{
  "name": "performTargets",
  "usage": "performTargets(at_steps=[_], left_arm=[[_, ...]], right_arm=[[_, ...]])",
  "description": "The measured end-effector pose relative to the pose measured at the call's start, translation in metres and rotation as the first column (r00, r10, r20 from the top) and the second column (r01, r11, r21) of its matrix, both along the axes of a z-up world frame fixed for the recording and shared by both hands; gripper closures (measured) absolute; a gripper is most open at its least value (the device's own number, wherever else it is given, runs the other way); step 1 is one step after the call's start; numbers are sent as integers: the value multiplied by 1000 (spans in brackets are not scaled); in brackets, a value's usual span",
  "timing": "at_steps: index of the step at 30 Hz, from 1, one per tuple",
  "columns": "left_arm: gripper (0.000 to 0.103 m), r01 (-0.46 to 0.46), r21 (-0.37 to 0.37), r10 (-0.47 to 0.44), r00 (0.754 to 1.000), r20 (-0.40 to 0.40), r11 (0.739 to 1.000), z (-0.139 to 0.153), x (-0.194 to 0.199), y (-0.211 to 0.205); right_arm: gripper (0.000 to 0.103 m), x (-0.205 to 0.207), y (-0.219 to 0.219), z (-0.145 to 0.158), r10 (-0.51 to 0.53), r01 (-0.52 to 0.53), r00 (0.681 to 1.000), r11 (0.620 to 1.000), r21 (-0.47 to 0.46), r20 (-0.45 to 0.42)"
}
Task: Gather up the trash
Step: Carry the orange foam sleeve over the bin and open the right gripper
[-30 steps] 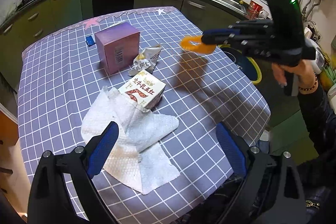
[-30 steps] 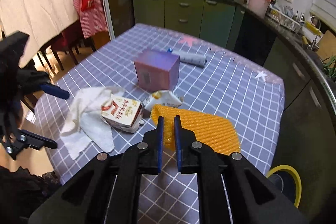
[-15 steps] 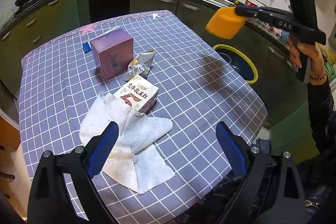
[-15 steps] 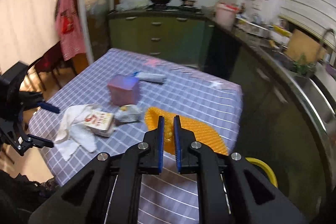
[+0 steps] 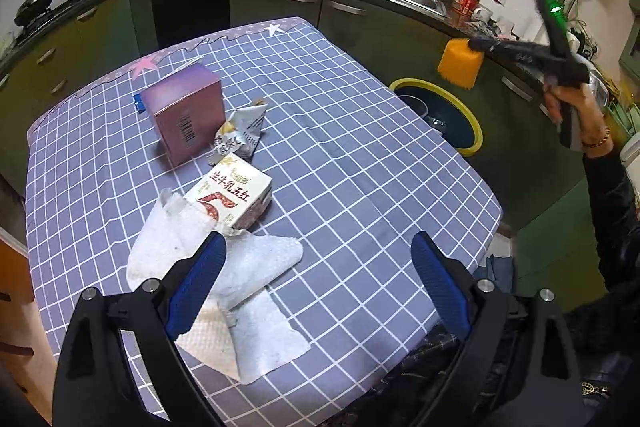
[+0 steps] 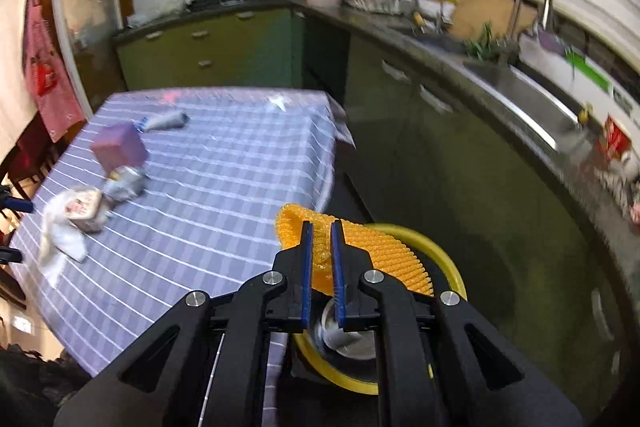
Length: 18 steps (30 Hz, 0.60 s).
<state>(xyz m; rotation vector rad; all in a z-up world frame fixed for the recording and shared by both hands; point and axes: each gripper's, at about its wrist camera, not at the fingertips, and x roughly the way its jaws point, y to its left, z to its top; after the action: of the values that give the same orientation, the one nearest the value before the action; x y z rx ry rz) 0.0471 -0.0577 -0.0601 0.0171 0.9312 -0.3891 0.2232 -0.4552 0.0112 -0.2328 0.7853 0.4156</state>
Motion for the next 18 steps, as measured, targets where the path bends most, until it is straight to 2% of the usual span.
performTargets(at_steps=[6,9,11,14,18], left_arm=[[14,8,21,-8,1000,2,1000,1,-2,-6],[12,1,24,-1,1000,4,1000,2,0,-5],[11,-3,30,3,1000,12,1000,3,1,-3],[10,5,44,-5,1000,14,999,-1,3,-1],[10,33,80,-32,999,-3,996,-13,15,4]], right_arm=[[90,21,-29,-57,-72,67,994,996,-61,-81],[81,24,-37,-74,-98,90,989,993,-79,-112],[70,20,-44,-72,-108,103,988,993,-54,-108],[63,6,-45,-60,-99,98,992,995,-21,-78],[60,-9,-32,-45,-57,57,997,998,-6,-51]])
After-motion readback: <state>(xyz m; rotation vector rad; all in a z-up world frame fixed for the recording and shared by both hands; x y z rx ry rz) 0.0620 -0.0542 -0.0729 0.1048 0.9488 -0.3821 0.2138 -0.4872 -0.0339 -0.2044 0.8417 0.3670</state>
